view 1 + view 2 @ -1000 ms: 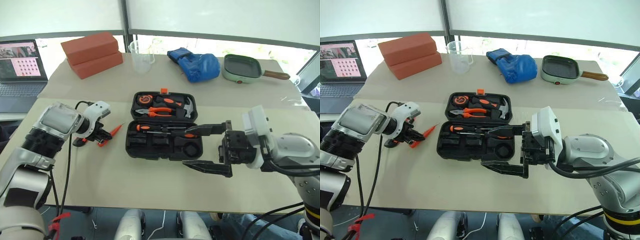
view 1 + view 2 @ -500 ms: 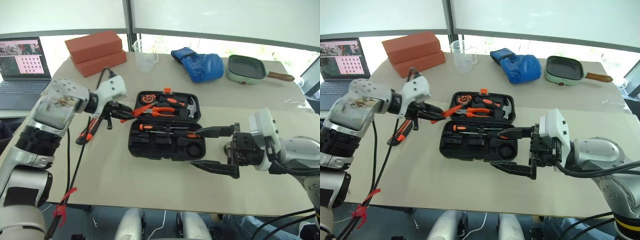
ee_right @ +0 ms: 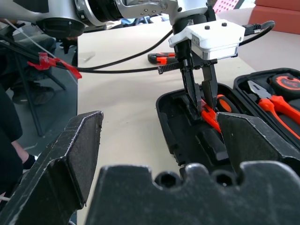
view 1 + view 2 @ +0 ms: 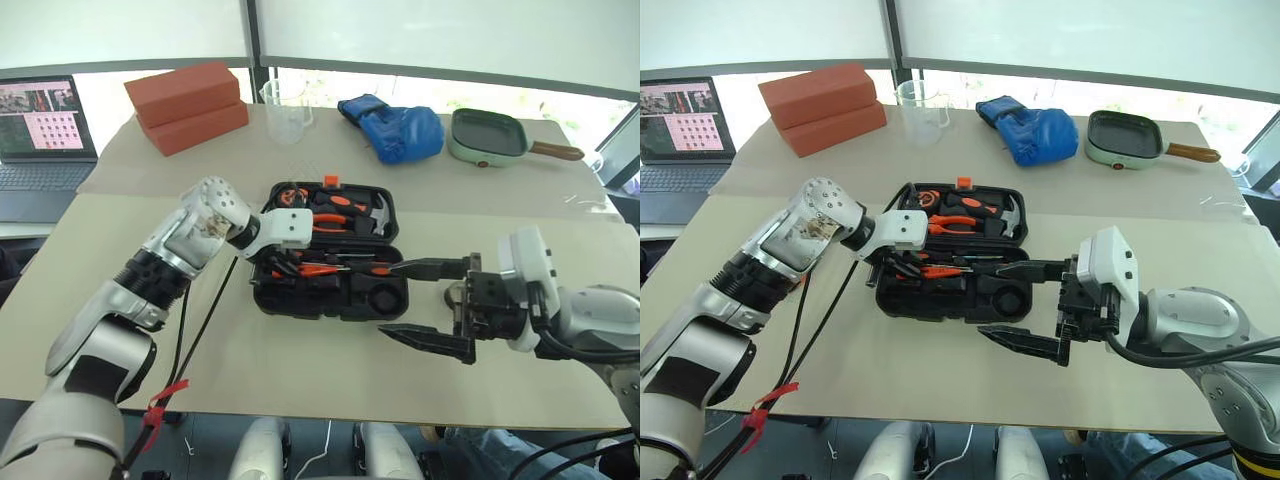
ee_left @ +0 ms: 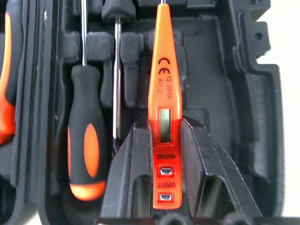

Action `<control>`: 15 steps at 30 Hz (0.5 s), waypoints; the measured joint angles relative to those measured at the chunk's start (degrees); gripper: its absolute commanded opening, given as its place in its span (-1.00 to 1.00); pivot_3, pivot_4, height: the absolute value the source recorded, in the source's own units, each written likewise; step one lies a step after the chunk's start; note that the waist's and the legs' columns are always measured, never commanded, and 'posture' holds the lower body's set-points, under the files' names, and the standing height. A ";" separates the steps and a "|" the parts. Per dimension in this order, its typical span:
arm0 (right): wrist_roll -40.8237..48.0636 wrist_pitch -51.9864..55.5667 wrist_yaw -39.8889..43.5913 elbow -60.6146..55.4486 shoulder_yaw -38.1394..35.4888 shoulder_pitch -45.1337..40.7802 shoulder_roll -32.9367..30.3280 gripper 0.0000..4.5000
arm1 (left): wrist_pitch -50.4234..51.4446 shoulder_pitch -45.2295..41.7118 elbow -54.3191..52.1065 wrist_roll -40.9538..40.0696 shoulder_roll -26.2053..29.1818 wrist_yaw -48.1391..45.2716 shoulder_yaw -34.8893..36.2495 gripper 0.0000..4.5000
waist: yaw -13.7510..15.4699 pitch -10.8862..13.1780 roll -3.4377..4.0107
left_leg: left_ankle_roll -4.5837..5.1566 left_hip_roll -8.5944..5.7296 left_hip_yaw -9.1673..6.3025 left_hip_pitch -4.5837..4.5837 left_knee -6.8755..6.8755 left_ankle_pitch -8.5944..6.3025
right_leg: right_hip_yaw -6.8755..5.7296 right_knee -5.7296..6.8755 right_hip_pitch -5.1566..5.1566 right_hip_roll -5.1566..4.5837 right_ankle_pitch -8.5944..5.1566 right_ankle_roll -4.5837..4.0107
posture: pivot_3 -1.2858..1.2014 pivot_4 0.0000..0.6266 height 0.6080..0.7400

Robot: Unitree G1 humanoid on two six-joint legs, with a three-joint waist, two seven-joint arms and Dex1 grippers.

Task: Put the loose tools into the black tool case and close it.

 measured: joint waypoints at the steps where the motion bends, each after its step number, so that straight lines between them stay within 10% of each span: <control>1: 0.04 0.00 -0.25 -0.06 -0.09 0.25 0.00 1.00 | -0.02 0.00 0.56 0.49 -0.16 -0.43 -0.08 -0.83 | -0.01 0.00 0.00 | 0.00 0.00 0.00 -0.01 0.00 0.00 | 0.00 0.00 0.00 0.00 0.00 0.00 | 0.03 -0.52 0.98; 15: 0.41 -0.16 -2.80 -0.74 -0.27 0.69 0.66 1.00 | 1.54 -1.94 2.78 6.05 -0.30 -6.01 -1.03 -0.83 | -0.33 0.00 0.00 | 0.02 0.01 -0.05 0.04 0.01 -0.01 | 0.03 0.01 0.03 0.03 0.00 0.00 | 0.03 -0.52 0.98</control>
